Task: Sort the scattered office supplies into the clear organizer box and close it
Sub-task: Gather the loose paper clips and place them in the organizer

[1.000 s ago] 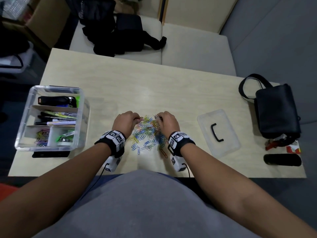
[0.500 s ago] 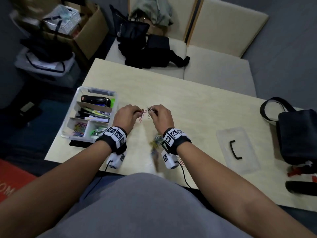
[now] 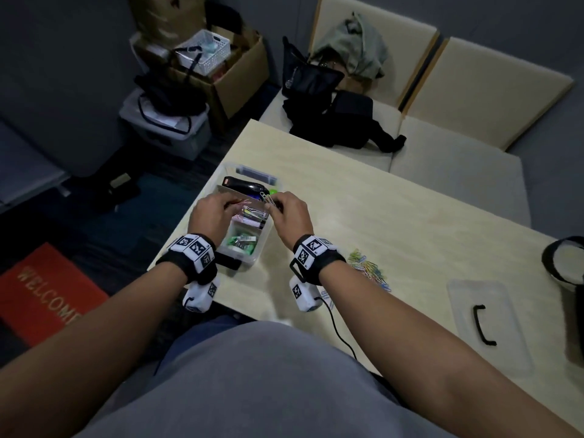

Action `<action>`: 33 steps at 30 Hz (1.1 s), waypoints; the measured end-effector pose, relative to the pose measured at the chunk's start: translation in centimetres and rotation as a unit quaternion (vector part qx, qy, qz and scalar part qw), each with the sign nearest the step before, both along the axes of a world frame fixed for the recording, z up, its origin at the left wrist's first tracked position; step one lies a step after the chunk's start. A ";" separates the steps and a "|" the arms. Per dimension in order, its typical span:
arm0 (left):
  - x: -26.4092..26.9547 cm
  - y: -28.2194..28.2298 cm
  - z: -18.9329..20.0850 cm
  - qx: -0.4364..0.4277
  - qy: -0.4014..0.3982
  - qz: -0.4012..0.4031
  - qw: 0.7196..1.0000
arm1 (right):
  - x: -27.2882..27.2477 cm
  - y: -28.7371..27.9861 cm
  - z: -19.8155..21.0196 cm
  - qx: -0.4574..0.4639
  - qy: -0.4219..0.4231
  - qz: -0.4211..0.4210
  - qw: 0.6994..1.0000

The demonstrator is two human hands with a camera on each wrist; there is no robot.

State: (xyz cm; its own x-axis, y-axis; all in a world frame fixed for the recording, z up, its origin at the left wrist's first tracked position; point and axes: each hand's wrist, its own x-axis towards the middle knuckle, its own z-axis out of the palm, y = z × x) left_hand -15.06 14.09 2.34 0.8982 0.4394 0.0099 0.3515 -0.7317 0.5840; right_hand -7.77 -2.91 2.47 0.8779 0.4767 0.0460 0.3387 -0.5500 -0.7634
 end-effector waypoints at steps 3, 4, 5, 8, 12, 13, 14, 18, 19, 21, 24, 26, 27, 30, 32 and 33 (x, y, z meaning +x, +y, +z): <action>-1.0 2.1 -0.1 0.029 0.021 0.022 0.999 | -0.5 2.0 0.4 0.006 -0.003 0.013 1.000; -1.3 2.6 -0.4 0.039 0.028 0.023 0.999 | -0.7 2.6 0.4 0.005 -0.005 0.018 1.000; -1.5 3.0 -0.6 0.045 0.033 0.024 0.998 | -0.8 3.1 0.4 0.004 -0.007 0.022 1.000; -2.1 4.1 -1.5 0.068 0.052 0.020 0.996 | -1.2 4.4 0.3 -0.003 -0.009 0.026 1.000; -2.5 4.5 -2.6 0.164 0.076 -0.021 0.983 | -1.5 5.5 0.1 -0.016 -0.003 0.032 0.999; -2.5 4.5 -2.8 0.182 0.080 -0.033 0.979 | -1.6 5.7 0.0 -0.020 0.000 0.031 0.999; -2.6 4.4 -3.0 0.199 0.085 -0.046 0.975 | -1.6 5.9 -0.2 -0.025 0.002 0.029 0.999; -2.8 4.3 -3.1 0.252 0.110 -0.106 0.956 | -1.8 6.7 -0.3 -0.034 0.008 0.024 0.999; -2.8 4.4 -3.0 0.264 0.119 -0.119 0.950 | -1.9 6.9 -0.3 -0.034 0.009 0.024 0.999; -2.6 4.5 -2.8 0.282 0.143 -0.133 0.939 | -2.0 7.2 -0.3 -0.035 0.010 0.024 0.999; -2.6 4.7 -2.9 0.294 0.168 -0.143 0.930 | -2.2 7.8 -0.4 -0.034 0.013 0.020 0.999; -2.4 4.8 -2.7 0.284 0.165 -0.153 0.932 | -2.3 8.0 -0.4 -0.035 0.014 0.020 0.999; -2.3 4.9 -2.6 0.273 0.163 -0.156 0.935 | -2.3 8.1 -0.4 -0.036 0.016 0.021 0.999; -1.9 5.3 -2.0 0.238 0.144 -0.136 0.951 | -2.3 8.4 -0.5 -0.040 0.021 0.019 0.999; -1.8 5.9 -2.0 0.202 0.103 -0.104 0.968 | -2.4 8.5 -0.6 -0.040 0.024 0.016 0.999; -1.8 6.3 -2.1 0.188 0.082 -0.087 0.975 | -2.4 8.7 -0.7 -0.040 0.024 0.015 0.999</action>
State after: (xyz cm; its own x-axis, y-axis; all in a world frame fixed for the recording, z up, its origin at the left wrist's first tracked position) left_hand -16.82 20.35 0.23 0.9617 0.2739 -0.0082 0.2695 -0.9400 0.2091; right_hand -10.20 5.76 1.81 0.8632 0.5037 -0.0354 0.3196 -0.5993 -0.7340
